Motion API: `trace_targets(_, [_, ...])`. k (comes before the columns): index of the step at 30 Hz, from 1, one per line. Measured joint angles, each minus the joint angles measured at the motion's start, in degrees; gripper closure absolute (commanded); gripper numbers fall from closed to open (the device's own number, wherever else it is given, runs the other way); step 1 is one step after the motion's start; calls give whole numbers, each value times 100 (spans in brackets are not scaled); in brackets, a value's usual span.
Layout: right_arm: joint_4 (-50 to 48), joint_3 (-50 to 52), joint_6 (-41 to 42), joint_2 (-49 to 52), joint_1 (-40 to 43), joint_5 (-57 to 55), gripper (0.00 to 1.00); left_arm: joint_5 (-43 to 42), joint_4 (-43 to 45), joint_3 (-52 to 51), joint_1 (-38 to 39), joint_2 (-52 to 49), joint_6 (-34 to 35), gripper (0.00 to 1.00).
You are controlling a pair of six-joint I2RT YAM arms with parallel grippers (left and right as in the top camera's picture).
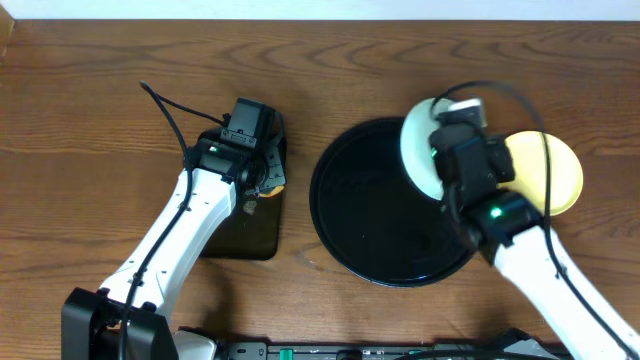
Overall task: Clean dirty plates on tray and stack at the side
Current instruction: 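Carry the pale green plate right and stack it on the yellow plate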
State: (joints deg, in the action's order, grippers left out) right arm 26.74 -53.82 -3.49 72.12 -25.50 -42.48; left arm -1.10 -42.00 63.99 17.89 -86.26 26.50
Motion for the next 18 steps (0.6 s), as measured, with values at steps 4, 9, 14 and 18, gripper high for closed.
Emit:
trace_targets(4, [136,0,846,476,841,452,99,0,2,0,0,0,0,93])
trace_targets(9, [153,0,1742,874,1991,1475,99,0,2,0,0,0,0,92])
trace_targets(14, [155,2,2310,916,3156,2518,99,0,0,0,0,0,0,92])
trace_targets(18, [306,2,2494,916,3816,2907,99,0,2,0,0,0,0,92])
